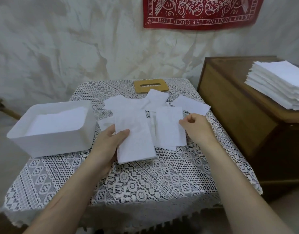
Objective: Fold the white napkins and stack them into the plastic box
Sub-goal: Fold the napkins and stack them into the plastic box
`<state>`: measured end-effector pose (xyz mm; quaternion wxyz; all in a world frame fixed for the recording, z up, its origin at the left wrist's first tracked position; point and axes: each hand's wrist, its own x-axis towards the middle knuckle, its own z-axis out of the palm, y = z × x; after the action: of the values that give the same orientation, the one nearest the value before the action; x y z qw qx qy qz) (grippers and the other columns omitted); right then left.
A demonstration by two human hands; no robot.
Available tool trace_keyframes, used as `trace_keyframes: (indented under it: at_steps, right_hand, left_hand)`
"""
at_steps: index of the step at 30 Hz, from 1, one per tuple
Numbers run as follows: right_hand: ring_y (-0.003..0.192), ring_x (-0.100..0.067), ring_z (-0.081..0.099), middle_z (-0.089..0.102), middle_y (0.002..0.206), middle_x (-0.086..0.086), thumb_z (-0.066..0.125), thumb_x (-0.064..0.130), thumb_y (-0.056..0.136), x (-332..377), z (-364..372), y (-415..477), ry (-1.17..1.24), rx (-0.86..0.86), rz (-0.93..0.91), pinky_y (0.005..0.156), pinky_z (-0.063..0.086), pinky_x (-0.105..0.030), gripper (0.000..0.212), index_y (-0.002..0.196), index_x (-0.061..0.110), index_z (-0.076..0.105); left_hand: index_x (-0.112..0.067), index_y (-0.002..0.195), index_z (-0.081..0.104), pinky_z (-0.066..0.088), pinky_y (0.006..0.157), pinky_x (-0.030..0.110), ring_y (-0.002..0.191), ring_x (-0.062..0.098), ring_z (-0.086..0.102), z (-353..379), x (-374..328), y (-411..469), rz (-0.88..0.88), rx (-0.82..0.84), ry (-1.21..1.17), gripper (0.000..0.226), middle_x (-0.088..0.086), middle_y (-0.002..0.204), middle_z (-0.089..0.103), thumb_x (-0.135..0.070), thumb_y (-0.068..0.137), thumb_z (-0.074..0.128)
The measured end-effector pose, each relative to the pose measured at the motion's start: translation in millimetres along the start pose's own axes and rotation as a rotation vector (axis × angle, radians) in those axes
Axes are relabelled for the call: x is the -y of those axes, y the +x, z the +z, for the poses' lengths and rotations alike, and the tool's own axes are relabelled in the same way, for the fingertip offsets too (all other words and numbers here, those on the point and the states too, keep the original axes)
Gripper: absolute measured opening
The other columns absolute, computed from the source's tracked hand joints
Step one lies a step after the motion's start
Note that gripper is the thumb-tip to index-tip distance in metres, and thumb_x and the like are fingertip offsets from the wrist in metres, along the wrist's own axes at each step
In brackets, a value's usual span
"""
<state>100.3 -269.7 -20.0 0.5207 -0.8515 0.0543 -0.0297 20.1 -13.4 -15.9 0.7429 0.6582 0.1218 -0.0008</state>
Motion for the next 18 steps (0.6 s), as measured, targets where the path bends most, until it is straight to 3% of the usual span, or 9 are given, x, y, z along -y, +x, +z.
trace_keyframes:
  at_steps: [3,7,10,12,15,18]
  right_hand:
    - [0.074,-0.019,0.052,0.058,0.075,0.007,0.067,0.033,0.092,2.3,4.9,1.2,-0.120,0.013,0.030,0.065,0.036,-0.033,0.022,0.077,0.021,0.056]
    - [0.075,-0.020,0.054,0.060,0.077,0.005,0.067,0.030,0.094,6.9,6.3,4.6,-0.178,-0.012,-0.026,0.062,0.035,-0.031,0.015,0.085,0.018,0.064]
    - [0.068,-0.017,0.056,0.061,0.069,0.005,0.069,0.025,0.095,14.5,2.8,4.0,0.024,0.017,-0.087,0.068,0.042,-0.033,0.011,0.084,0.024,0.065]
    - [0.059,-0.013,0.053,0.059,0.062,0.004,0.067,0.018,0.097,22.4,-0.8,-1.7,0.224,0.059,-0.120,0.061,0.043,-0.032,0.014,0.086,0.027,0.066]
    - [0.049,-0.007,0.042,0.054,0.054,0.013,0.066,0.018,0.099,34.5,-7.4,-10.8,0.403,0.091,-0.119,0.049,0.035,-0.018,0.006,0.100,0.019,0.071]
    - [0.045,-0.006,0.031,0.048,0.056,0.009,0.063,0.016,0.100,42.1,-12.4,-16.6,0.605,0.169,-0.059,0.039,0.027,-0.013,0.007,0.100,0.017,0.069]
  left_hand:
    - [-0.017,0.124,0.069,0.059,0.078,0.039,0.099,0.023,0.077,0.7,0.3,1.0,0.006,0.009,0.014,0.023,0.001,0.111,0.079,-0.017,0.101,0.062]
    - [-0.019,0.123,0.069,0.059,0.083,0.043,0.101,0.024,0.076,2.9,0.6,3.2,0.003,0.016,0.026,0.023,0.001,0.111,0.079,-0.018,0.102,0.062]
    - [-0.020,0.124,0.069,0.059,0.087,0.045,0.102,0.023,0.076,4.7,0.6,3.6,0.007,0.018,0.032,0.023,0.001,0.112,0.079,-0.020,0.102,0.061]
    - [-0.020,0.125,0.069,0.058,0.089,0.046,0.103,0.023,0.076,5.5,0.6,3.5,0.016,0.018,0.031,0.024,0.000,0.113,0.079,-0.021,0.103,0.060]
    - [-0.019,0.126,0.068,0.058,0.090,0.046,0.104,0.023,0.076,6.2,-0.3,2.6,0.024,0.007,0.018,0.024,-0.001,0.113,0.079,-0.022,0.104,0.058]
    - [-0.019,0.125,0.068,0.058,0.089,0.046,0.103,0.022,0.076,5.4,-0.8,0.3,0.029,0.002,0.008,0.023,-0.001,0.113,0.079,-0.023,0.105,0.057]
